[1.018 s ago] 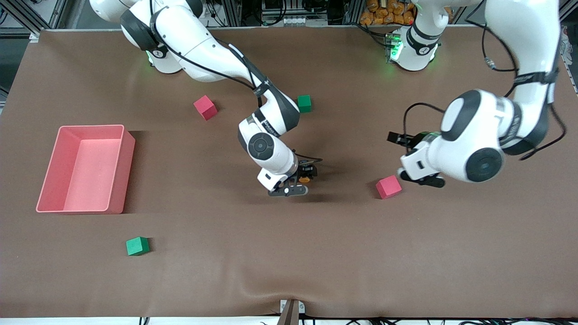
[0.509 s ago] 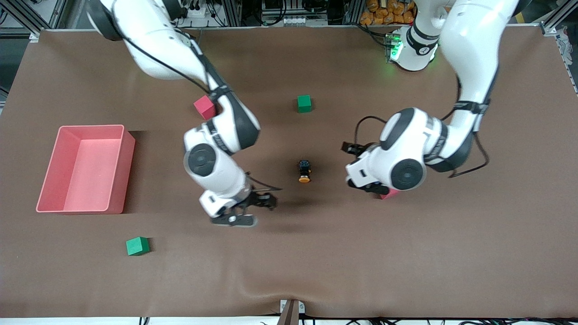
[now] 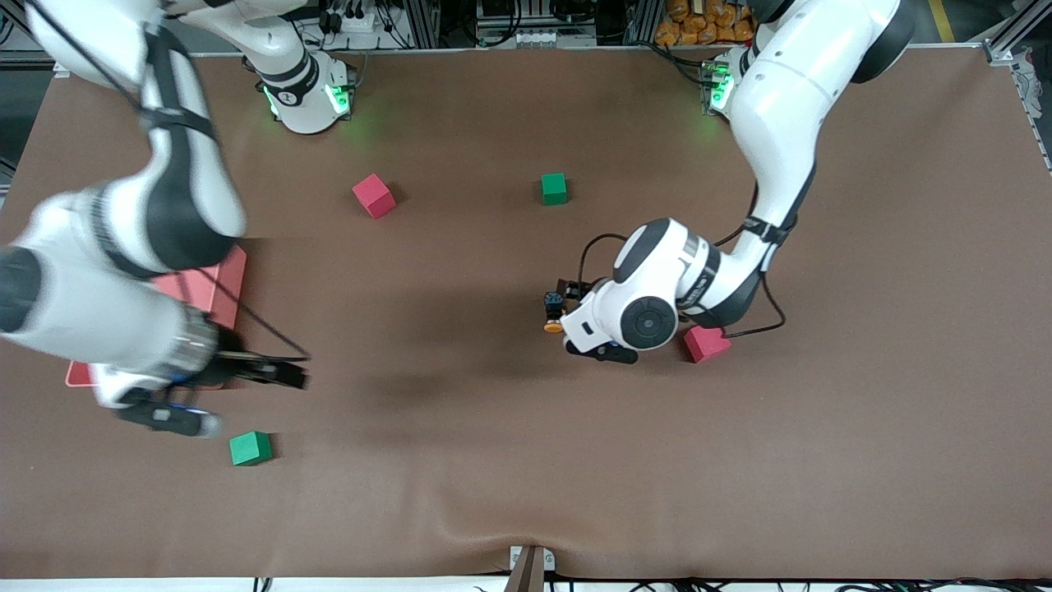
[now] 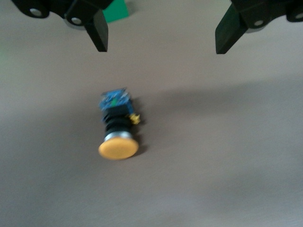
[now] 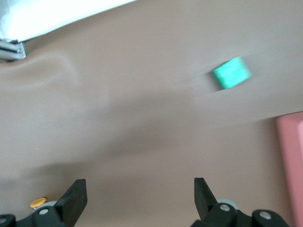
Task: Place and upright button with both arms
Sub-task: 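Grasp the button with the left gripper while the right gripper withdraws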
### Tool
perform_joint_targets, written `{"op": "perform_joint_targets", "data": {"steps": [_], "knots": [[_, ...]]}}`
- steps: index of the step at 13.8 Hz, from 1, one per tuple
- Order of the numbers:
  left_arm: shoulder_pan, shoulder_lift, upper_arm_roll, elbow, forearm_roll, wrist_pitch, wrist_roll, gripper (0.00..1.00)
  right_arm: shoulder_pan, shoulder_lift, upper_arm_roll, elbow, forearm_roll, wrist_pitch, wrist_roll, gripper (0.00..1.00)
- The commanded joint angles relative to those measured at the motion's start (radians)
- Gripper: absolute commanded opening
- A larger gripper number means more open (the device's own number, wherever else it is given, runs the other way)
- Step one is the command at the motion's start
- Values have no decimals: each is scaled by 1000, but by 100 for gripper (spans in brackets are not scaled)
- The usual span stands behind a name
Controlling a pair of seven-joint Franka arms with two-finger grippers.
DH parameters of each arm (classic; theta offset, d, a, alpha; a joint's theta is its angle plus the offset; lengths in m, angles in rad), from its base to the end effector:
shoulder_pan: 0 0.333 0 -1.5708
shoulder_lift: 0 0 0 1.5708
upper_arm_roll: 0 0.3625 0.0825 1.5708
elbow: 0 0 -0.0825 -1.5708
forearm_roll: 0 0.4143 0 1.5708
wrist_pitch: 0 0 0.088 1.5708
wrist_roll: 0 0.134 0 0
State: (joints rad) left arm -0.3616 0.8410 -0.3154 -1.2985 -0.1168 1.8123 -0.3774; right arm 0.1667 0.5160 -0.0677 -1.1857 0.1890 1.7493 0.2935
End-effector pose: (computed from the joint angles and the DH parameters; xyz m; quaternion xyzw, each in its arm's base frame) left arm 0.6190 -0.4466 0.2301 0.9696 -0.0918 -0.2121 0.0800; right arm 0.7591 0.1100 0.5076 -0.9911 0.1064 -0.0087 0.0799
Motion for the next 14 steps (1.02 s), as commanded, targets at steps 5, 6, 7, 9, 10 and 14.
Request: {"op": "perform_joint_targets", "data": {"steps": [5, 6, 7, 9, 10, 14], "knots": [[-65, 78, 19, 59, -20, 90, -130, 100, -125, -207, 29, -41, -48, -229, -57, 100], [-69, 82, 19, 58, -20, 90, -133, 100, -128, -238, 31, -43, -71, -278, -51, 100], [-79, 84, 22, 59, -20, 90, -150, 99, -133, -267, 31, -52, -88, -304, -48, 100], [-120, 84, 54, 59, -20, 96, -225, 94, -142, -390, 31, -188, -94, -274, -25, 100], [-147, 82, 83, 61, -20, 98, -250, 93, -147, -448, 31, -262, -97, -233, -8, 100], [-175, 82, 116, 61, -20, 133, -250, 90, -159, -582, 61, -437, -100, -185, 6, 100]]}}
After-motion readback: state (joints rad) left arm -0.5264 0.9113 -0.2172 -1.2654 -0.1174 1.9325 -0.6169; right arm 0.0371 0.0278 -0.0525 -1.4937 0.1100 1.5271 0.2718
